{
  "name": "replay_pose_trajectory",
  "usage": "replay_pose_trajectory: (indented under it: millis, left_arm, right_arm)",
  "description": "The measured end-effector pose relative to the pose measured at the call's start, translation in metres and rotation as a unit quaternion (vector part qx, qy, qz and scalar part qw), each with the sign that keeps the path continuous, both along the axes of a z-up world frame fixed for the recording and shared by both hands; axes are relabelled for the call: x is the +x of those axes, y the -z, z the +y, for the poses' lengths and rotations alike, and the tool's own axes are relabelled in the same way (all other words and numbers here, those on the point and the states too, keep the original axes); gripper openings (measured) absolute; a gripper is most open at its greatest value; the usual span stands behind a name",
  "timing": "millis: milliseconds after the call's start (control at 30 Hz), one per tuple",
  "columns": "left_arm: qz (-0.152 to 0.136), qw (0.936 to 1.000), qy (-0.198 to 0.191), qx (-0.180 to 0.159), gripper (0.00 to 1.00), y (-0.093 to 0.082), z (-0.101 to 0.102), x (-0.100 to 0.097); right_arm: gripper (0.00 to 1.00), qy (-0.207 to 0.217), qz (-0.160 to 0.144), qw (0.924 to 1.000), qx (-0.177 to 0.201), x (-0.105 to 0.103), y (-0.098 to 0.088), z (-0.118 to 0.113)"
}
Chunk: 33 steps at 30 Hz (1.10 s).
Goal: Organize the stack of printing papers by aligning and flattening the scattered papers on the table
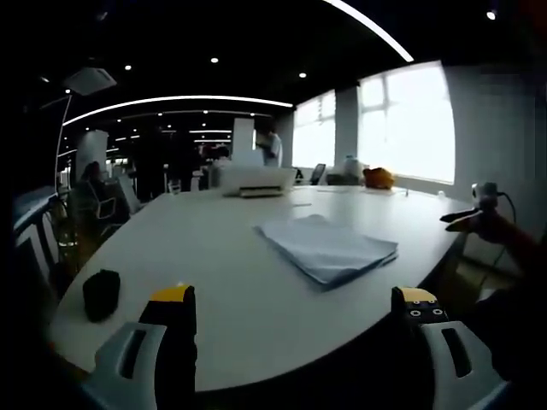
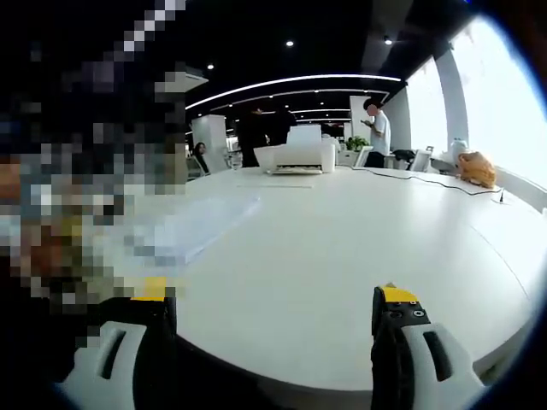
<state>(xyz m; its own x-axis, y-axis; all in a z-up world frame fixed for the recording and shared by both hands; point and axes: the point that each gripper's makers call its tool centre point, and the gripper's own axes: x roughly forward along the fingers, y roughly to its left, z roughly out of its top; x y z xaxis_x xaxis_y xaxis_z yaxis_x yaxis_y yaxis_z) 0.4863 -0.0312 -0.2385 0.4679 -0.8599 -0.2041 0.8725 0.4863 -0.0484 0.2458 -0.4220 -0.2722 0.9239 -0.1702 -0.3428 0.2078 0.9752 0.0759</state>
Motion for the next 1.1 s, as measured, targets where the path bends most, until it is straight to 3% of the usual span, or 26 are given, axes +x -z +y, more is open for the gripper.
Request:
replay_pose_trajectory:
  millis: [1100]
  left_arm:
    - [0.010,0.9999,-0.003,-0.007,0.97,0.010,0.002,0.005]
  right_arm:
    - [0.90,0.003,0.000,1.0000,0.000,0.004,-0.002,0.002]
